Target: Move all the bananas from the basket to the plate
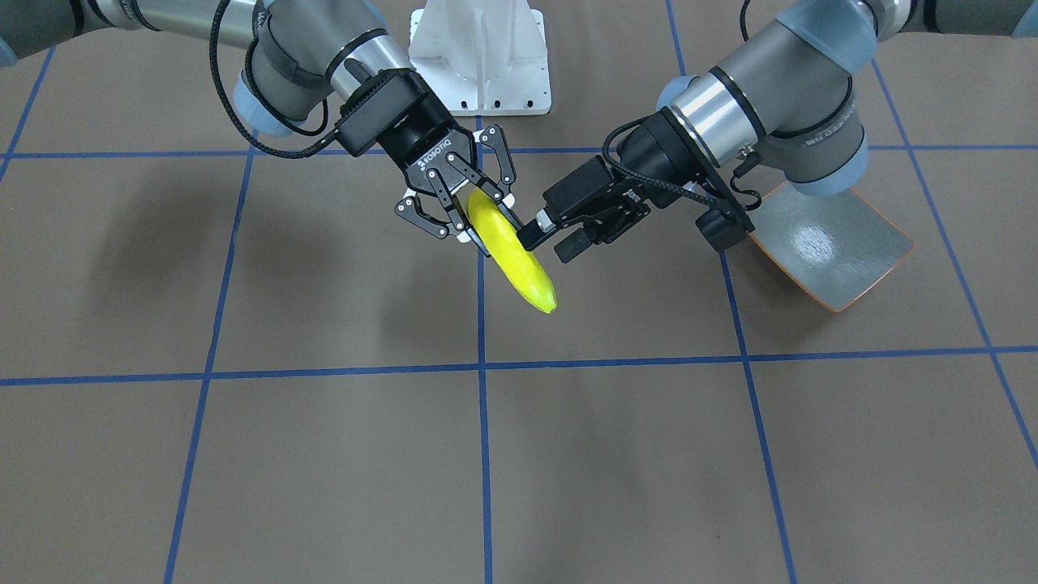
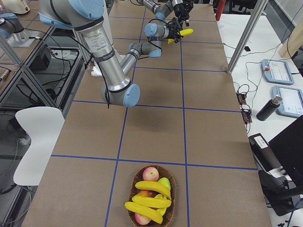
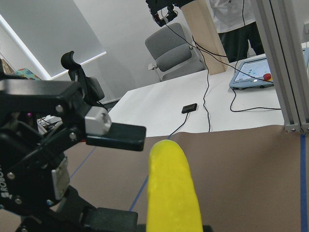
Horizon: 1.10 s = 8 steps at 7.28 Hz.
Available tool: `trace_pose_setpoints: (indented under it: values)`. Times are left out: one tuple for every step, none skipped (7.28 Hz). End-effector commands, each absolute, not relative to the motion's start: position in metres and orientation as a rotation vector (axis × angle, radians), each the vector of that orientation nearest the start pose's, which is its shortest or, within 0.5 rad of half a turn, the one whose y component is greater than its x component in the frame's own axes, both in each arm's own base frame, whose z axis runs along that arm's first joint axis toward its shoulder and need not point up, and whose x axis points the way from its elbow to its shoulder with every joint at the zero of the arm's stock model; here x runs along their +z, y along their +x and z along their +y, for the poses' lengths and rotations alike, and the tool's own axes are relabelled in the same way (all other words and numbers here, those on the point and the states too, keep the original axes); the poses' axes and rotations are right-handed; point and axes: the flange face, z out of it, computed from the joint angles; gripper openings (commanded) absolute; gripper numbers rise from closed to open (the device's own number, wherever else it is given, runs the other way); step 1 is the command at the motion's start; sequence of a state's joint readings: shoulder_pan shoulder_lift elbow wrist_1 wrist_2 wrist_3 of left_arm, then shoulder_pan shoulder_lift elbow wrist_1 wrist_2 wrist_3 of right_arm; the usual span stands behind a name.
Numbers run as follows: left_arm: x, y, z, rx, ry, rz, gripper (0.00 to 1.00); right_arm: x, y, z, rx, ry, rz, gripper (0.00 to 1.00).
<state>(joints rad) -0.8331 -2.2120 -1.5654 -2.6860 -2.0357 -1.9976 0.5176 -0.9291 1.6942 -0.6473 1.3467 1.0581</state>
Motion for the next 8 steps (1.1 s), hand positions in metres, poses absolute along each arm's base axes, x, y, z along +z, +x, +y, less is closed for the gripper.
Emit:
trace_pose_setpoints:
  values:
    - [0.155,0.365,-0.531,-0.516,0.013,1.763,1.00,0.111,-0.470,-0.435,0.187,0.977,-1.394,0.00]
    - [0.155,0.365,-0.532,-0.516,0.013,1.763,0.98,0.109,-0.474,-0.429,0.197,0.985,-1.392,0.00]
    - [0.155,0.365,-0.531,-0.515,0.015,1.763,0.91,0.109,-0.477,-0.427,0.199,0.987,-1.390,0.00]
    - [0.155,0.365,-0.531,-0.515,0.015,1.763,0.77,0.109,-0.477,-0.426,0.200,0.987,-1.392,0.00]
    - [0.155,0.364,-0.531,-0.514,0.015,1.764,0.54,0.109,-0.477,-0.426,0.200,0.987,-1.392,0.00]
    - [0.155,0.364,-0.531,-0.514,0.015,1.764,0.13,0.108,-0.475,-0.426,0.202,0.990,-1.395,0.00]
    - [0.155,0.364,-0.531,-0.510,0.016,1.771,0.00,0.108,-0.474,-0.425,0.197,0.993,-1.395,0.00]
    - [0.157,0.364,-0.530,-0.513,0.010,1.771,0.00,0.104,-0.471,-0.423,0.192,0.996,-1.403,0.00]
